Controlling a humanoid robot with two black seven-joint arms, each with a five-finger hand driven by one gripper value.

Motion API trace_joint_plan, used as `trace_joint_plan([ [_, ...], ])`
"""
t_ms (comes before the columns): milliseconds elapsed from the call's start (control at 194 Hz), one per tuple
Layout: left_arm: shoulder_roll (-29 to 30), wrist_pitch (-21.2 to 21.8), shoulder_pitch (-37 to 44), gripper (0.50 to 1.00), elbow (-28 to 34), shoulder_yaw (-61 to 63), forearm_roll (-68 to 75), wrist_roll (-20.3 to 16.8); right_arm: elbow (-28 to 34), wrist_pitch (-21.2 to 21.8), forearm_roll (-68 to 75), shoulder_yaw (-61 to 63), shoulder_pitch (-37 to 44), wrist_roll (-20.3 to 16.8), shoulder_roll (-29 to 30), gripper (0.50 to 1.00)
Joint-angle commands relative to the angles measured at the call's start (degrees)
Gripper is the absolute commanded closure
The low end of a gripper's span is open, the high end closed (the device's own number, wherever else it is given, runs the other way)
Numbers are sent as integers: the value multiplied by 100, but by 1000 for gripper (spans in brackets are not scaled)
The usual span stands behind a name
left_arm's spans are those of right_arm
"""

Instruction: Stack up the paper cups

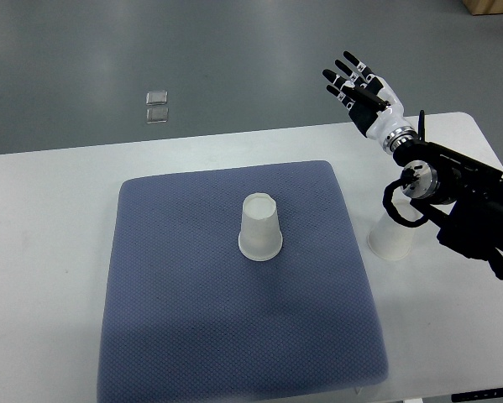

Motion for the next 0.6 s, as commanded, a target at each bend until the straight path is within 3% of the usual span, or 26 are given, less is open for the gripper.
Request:
trace_joint_plan([
  [0, 0, -1, -2, 500, 6, -3, -3, -1, -16, 0, -5, 2, 17, -2, 1, 587],
  [423, 0, -1, 7, 500, 6, 5, -3, -1, 28, 0, -146, 81, 176, -2, -192, 587],
  [593, 0, -1, -2, 500, 6, -3, -3, -1, 107, -140, -1077, 55, 219, -2, -500, 587],
])
